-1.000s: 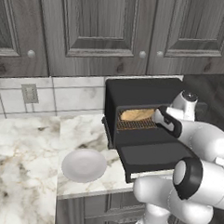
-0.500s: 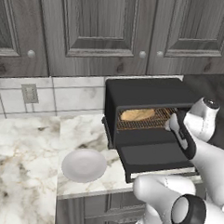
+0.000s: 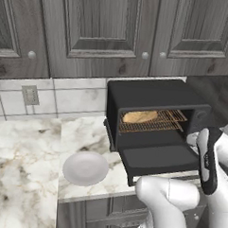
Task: Pull the toaster oven rack outwards. Pick up the baguette from the plate and place it on the toaster oven rack. Close the toaster oven door fully and set the temperature to the lowest setting.
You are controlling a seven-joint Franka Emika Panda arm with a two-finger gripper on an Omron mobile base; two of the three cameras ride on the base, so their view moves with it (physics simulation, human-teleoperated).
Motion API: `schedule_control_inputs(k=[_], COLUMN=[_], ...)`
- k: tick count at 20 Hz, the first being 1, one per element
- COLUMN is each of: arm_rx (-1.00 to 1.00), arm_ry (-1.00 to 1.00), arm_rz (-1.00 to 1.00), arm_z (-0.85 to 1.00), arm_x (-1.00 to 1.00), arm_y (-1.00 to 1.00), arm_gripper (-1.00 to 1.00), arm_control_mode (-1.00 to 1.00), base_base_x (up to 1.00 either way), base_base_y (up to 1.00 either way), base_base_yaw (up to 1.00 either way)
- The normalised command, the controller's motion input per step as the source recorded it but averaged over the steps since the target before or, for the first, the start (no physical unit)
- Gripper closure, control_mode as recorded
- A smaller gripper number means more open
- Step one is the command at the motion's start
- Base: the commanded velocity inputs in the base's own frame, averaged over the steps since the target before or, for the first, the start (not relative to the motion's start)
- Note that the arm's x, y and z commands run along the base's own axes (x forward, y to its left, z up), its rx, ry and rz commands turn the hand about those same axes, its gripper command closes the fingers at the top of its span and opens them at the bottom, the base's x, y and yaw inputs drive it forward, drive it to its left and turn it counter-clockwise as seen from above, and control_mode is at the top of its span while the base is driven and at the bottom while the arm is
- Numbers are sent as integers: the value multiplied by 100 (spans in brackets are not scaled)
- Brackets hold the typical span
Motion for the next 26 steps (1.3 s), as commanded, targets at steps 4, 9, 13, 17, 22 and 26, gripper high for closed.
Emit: schedule_control_inputs(k=[4, 9, 13, 17, 22, 26], arm_rx=[5, 12, 34, 43, 28, 21], arm_ry=[-13, 0, 32, 33, 2, -6], arm_rz=[-22, -32, -29, -4, 2, 0], arm_z=[0, 0, 0, 0, -7, -24], arm_x=[-16, 0, 0, 0, -7, 0], arm_y=[-3, -4, -21, -50, -58, -23], arm_gripper=[-100, -100, -100, -100, -100, -100], arm_control_mode=[-100, -100, -100, -100, -100, -100], base_base_x=[0, 0, 0, 0, 0, 0], base_base_y=[0, 0, 0, 0, 0, 0], base_base_yaw=[0, 0, 0, 0, 0, 0])
